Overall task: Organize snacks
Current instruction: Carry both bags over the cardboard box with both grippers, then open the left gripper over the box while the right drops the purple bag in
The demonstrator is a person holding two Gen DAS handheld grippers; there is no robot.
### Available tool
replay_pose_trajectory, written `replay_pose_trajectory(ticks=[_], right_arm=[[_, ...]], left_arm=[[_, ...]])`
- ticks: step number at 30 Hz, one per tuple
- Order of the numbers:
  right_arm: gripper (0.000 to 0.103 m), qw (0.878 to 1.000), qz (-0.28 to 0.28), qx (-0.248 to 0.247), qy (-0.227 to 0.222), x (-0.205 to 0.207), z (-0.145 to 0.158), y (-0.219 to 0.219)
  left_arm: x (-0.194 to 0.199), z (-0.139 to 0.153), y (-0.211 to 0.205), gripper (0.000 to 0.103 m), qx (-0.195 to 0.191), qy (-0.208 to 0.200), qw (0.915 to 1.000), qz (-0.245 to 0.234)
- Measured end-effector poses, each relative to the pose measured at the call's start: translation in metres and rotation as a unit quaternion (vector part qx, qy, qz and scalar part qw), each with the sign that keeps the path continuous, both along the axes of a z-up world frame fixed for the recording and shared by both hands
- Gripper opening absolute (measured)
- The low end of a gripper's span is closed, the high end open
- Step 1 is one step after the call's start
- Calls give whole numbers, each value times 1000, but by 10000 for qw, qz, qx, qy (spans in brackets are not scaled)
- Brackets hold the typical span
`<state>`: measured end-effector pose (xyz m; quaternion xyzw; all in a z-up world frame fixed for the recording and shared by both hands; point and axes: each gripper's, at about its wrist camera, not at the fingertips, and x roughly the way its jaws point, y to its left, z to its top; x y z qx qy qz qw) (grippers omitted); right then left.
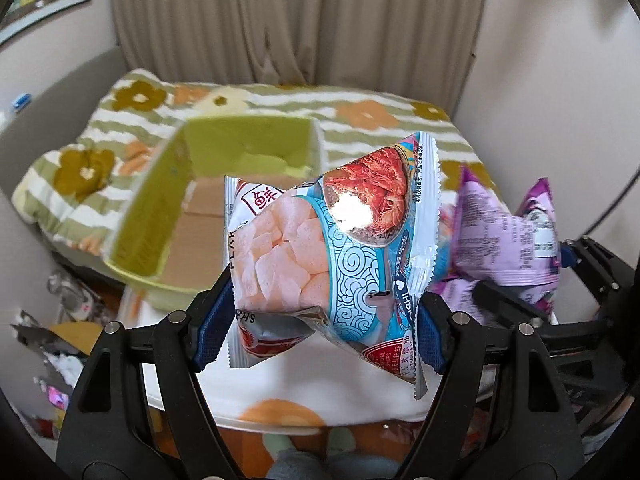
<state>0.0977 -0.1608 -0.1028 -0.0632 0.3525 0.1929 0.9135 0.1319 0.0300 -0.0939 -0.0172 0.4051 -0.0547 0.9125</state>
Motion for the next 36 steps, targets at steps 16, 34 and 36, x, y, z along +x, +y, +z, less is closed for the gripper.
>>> replay_pose_trajectory(ticks=[16,34,36], right_arm=[[74,9997,-121,31,211,91,14,103],[74,9916,-922,-292,860,149,-27,150],[74,9906,-962,-326,917,150,-29,153]], left_arm=[[117,-10,128,74,234,277,9993,-60],[173,-61,142,103,850,694,9879,-1092],[174,-61,145,103,794,702,9882,-1106]])
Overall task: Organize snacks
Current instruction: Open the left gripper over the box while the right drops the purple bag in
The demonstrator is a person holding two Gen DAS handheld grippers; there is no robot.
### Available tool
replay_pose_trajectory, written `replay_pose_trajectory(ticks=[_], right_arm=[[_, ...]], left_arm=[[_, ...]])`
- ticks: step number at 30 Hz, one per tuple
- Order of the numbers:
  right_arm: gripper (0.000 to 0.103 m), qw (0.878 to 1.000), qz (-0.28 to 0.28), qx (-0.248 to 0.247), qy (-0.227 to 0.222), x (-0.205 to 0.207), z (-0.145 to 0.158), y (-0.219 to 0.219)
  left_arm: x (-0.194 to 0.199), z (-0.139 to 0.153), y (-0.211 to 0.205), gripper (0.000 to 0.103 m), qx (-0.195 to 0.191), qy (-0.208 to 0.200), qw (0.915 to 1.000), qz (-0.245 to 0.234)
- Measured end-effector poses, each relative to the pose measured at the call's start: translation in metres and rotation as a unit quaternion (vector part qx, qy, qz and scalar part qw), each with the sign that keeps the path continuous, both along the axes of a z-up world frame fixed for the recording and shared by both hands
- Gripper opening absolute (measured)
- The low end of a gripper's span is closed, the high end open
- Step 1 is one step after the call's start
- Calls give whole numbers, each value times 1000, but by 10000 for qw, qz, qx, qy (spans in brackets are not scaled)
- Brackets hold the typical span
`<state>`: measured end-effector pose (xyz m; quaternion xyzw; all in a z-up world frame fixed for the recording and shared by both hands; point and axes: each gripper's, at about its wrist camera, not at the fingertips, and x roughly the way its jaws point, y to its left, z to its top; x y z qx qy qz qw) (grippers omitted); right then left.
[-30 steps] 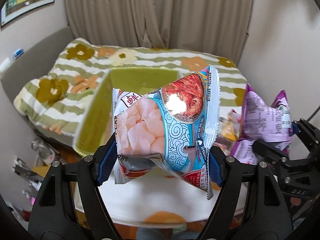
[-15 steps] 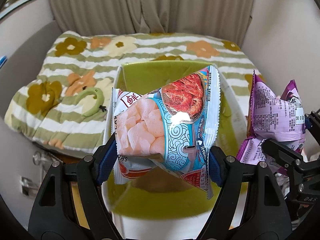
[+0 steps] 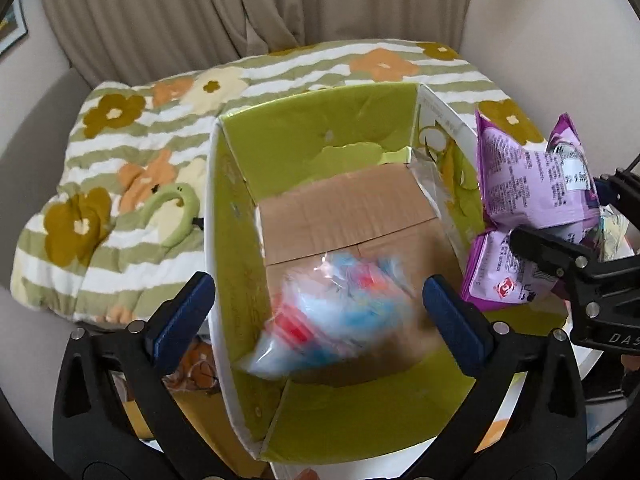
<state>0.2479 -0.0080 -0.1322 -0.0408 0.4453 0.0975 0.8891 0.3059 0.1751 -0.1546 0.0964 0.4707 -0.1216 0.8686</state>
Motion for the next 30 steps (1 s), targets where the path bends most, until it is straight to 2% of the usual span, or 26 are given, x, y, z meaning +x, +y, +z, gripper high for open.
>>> replay_pose_trajectory(ticks=[7,12,15,21,25,26,30], right_arm=[[74,9998,89,-59,186,1,-3,6],[76,9979,446,171,428,6,-6,13],[76,9969,645,242,372,10,-6,20],[78,9952,853,364,312,27,-8,30],[91,9944,797,616,328,39,-19,30],[100,9944,763,653,328,40,-20,29],[103,9944,703,751,246,35,-20,25]], left_arm=[[-22,9,21,103,-164,-74,9993,326],[-44,13,43,103,-294,-70,9956,888],[-49,15,54,103,-427,-30,9927,1129],[-50,20,62,103,-358,-122,9891,1422],[-49,18,63,103,-322,-78,9880,1511],[-49,17,62,103,-311,-64,9879,1520],[-54,14,59,103,-299,-31,9873,1560]])
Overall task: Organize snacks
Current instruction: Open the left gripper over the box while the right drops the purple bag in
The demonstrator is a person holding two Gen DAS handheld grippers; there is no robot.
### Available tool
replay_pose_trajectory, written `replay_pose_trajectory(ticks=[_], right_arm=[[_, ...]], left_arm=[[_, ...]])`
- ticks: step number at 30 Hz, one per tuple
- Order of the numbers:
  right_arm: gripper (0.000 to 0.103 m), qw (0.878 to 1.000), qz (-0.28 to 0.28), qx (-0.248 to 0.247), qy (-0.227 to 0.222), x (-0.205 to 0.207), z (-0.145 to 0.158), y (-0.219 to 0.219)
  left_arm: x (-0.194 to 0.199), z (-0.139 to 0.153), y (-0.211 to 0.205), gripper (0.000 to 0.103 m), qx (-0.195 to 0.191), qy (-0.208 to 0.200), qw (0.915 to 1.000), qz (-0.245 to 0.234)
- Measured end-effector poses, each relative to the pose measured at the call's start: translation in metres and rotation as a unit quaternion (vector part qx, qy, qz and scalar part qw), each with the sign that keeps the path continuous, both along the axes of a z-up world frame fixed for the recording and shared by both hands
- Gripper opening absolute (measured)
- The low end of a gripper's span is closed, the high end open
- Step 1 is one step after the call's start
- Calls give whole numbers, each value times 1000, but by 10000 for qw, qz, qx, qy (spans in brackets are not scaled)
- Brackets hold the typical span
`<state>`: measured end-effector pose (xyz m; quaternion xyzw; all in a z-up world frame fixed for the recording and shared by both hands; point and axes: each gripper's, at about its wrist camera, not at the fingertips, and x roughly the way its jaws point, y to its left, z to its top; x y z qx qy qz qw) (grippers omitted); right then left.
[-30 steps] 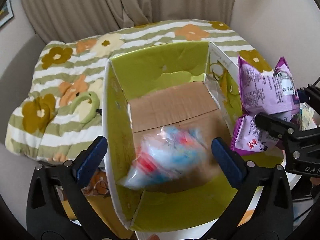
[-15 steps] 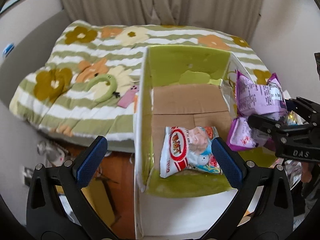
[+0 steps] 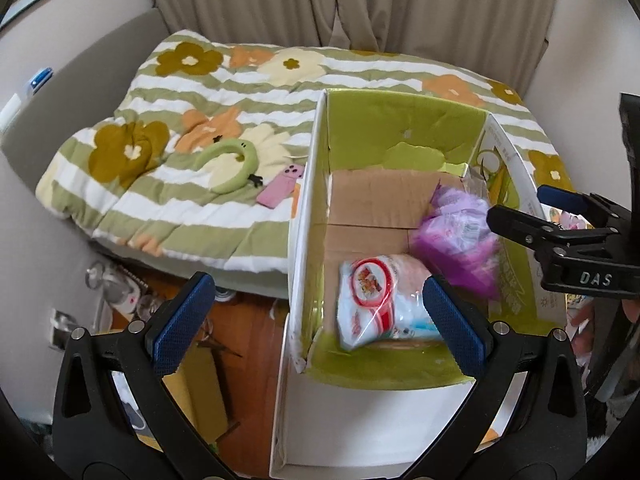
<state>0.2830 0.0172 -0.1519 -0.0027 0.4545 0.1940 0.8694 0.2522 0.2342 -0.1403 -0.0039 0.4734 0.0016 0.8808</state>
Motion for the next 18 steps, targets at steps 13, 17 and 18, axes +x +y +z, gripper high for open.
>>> replay_pose_trajectory(ticks=[13,17,18], right_arm=[[103,9999,-135,-78,1,-36,22,-6],[103,9995,-134,-119,-275,-51,40,-4],[103,9992,-143,-122,-342,-55,44,-4]], left_arm=[[-22,21,-5,103,-64,-339,9994,-1],[-35,35,-6,103,-82,-563,9984,-47],[-38,38,-7,103,-92,-611,9981,-64]])
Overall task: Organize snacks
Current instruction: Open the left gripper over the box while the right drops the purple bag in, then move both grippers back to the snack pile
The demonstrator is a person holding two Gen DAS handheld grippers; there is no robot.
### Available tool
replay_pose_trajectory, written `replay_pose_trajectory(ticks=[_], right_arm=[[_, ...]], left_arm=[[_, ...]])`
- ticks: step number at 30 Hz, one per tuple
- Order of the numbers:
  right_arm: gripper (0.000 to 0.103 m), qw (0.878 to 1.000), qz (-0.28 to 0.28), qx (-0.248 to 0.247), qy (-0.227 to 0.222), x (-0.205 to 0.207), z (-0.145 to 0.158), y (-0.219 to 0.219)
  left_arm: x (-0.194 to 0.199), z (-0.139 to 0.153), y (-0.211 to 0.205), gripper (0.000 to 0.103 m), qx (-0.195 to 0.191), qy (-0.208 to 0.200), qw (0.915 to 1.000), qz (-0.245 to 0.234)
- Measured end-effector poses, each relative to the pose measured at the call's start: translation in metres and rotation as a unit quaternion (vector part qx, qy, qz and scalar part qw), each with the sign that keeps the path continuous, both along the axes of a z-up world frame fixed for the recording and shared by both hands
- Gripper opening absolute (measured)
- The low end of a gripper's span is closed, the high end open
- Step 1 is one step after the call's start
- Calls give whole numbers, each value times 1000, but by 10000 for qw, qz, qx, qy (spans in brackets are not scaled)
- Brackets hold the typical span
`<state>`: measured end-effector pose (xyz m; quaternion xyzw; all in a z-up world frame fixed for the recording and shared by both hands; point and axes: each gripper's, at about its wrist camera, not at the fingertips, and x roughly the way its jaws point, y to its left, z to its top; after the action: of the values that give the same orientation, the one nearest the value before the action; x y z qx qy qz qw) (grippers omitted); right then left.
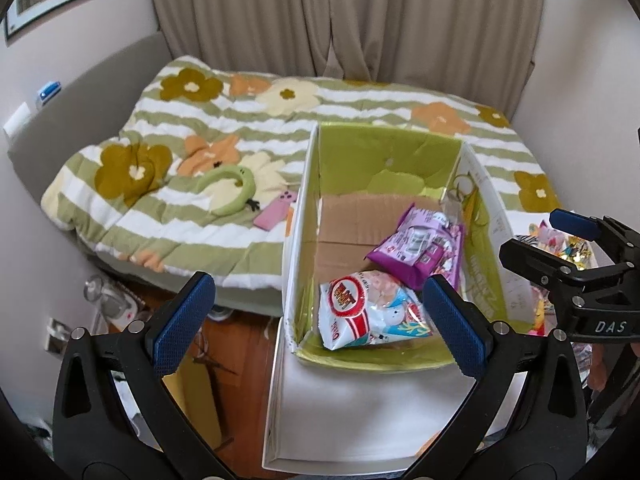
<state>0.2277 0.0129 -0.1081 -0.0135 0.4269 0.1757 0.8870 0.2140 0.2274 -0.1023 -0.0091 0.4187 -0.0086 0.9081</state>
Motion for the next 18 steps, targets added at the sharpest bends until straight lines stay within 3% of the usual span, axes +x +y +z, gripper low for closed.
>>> replay_pose_trajectory(ticks=[9,18], right_arm=[[103,9972,-461,-86,-585,-47,35,-5],[103,9891,-1102,-60,-977,-94,55,-44]], left_arm=[[-35,27,-6,103,-55,-438,9987,-273],[-67,51,-36,103,-173,-919,9945,-482]])
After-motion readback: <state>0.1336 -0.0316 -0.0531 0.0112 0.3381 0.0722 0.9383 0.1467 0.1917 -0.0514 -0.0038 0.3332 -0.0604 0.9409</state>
